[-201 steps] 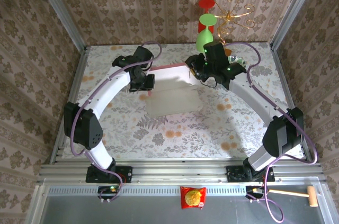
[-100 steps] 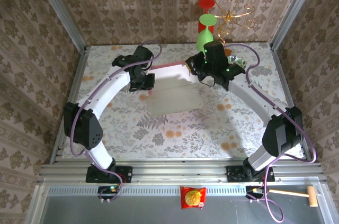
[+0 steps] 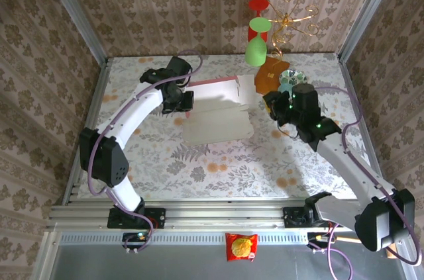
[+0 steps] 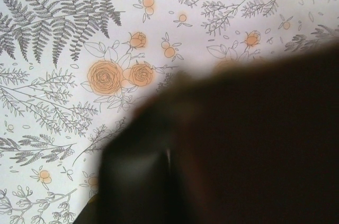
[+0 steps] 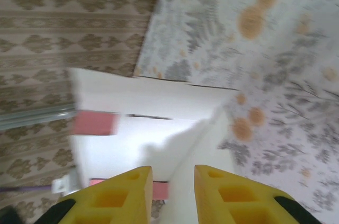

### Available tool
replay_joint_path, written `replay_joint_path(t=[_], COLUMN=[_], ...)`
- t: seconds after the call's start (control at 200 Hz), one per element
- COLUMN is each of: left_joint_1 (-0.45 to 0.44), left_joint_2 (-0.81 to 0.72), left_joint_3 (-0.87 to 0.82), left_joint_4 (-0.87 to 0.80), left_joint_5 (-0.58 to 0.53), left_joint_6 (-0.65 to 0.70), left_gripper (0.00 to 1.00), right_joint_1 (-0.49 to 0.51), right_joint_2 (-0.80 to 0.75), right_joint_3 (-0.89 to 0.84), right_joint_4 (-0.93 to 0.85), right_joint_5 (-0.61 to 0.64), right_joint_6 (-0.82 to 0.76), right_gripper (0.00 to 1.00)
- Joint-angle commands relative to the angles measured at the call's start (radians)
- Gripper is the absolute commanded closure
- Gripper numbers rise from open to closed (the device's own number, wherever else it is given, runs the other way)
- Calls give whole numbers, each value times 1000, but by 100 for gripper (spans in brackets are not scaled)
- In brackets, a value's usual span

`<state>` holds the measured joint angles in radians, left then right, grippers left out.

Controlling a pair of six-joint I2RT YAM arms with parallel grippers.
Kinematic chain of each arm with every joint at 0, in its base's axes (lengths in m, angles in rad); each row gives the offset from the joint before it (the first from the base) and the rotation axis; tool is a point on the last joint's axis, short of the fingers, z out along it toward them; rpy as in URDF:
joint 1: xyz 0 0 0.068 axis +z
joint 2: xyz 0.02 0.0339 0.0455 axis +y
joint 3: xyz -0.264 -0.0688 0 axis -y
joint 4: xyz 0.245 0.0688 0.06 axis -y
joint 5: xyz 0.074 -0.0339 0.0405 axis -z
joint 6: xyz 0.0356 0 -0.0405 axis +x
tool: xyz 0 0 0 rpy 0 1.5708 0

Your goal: Fold the paper box

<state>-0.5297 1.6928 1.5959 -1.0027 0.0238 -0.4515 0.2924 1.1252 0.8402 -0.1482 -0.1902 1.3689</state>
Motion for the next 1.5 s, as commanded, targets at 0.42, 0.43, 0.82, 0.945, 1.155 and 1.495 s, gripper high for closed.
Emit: replay_joint_path(t=[0.42,0.43,0.82,0.945,1.155,1.495], left_joint_1=[-9,-9,-10,-10,-12,-9], left_joint_2=[-12,-12,6,11,13,15], left_joint_3=[66,67,90,92,95,104], left_joint_4=[-14,-15,-16,-16,-13,-13], left_joint_5=[10,11,10,10,9,8], left_joint_6=[2,1,2,3,0,-2], left_gripper=[100,100,100,100,100,100], right_joint_1=[4,5,40,45,53,65], right_joint_2=[260,260,331,330,341,381], right_joint_3=[-40,-34,38,62,97,140], right_joint_4=[236,236,209,177,137,81], right_joint_5=[34,34,17,11,-16,-121], right_joint_6=[194,195,205,172,125,26], right_gripper=[60,60,62,61,60,58])
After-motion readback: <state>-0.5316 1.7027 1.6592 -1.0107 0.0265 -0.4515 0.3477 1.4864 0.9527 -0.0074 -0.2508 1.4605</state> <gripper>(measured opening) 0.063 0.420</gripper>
